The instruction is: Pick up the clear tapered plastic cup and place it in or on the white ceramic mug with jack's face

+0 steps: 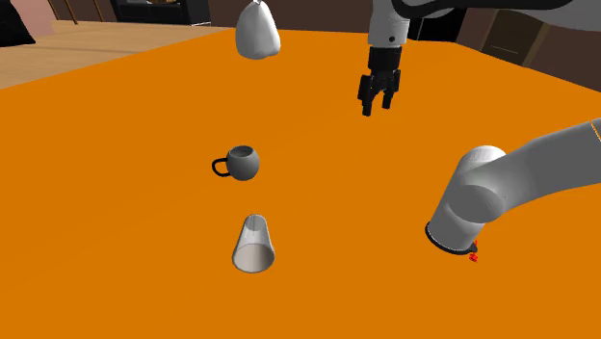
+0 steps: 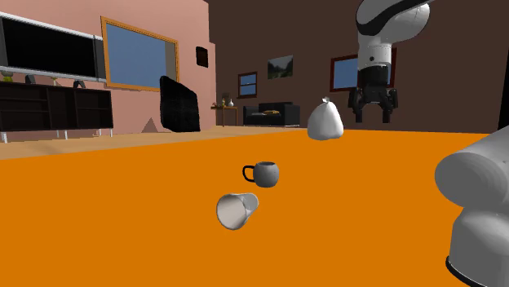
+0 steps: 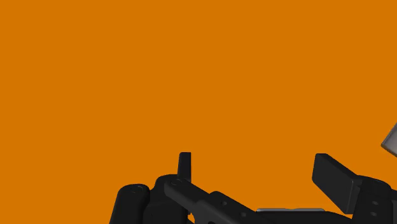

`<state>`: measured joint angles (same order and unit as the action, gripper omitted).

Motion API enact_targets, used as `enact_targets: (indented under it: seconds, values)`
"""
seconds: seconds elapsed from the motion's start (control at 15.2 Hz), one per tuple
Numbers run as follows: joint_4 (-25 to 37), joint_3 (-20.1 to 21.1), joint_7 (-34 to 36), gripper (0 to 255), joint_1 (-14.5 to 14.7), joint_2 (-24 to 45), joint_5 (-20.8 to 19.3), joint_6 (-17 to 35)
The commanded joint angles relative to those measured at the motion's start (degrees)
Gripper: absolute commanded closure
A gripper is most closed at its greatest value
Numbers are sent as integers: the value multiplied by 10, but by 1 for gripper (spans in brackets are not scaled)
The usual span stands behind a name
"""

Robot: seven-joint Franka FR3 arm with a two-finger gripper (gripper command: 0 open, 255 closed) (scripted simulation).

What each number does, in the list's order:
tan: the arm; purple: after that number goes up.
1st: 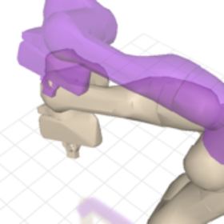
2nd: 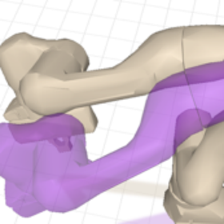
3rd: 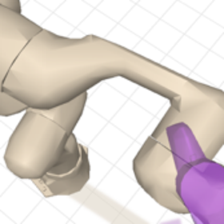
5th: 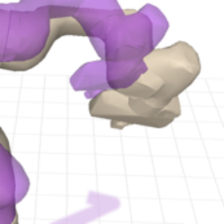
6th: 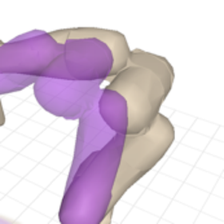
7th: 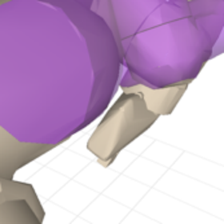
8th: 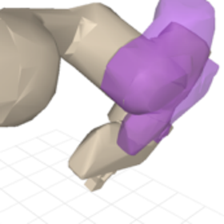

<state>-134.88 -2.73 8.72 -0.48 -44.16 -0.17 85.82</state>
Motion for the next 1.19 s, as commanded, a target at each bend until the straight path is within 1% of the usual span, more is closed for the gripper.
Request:
enact_targets:
  seconds: [0.0,0.26,0.53,0.86,1.12]
  values:
    - [0,0,0,0,0,0,0,0]
    - [-41,40,60,0,11,6,42,53]
    - [-69,81,118,0,24,26,83,112]
    - [-87,134,186,0,40,73,129,193]
    - [-85,177,240,0,50,127,159,261]
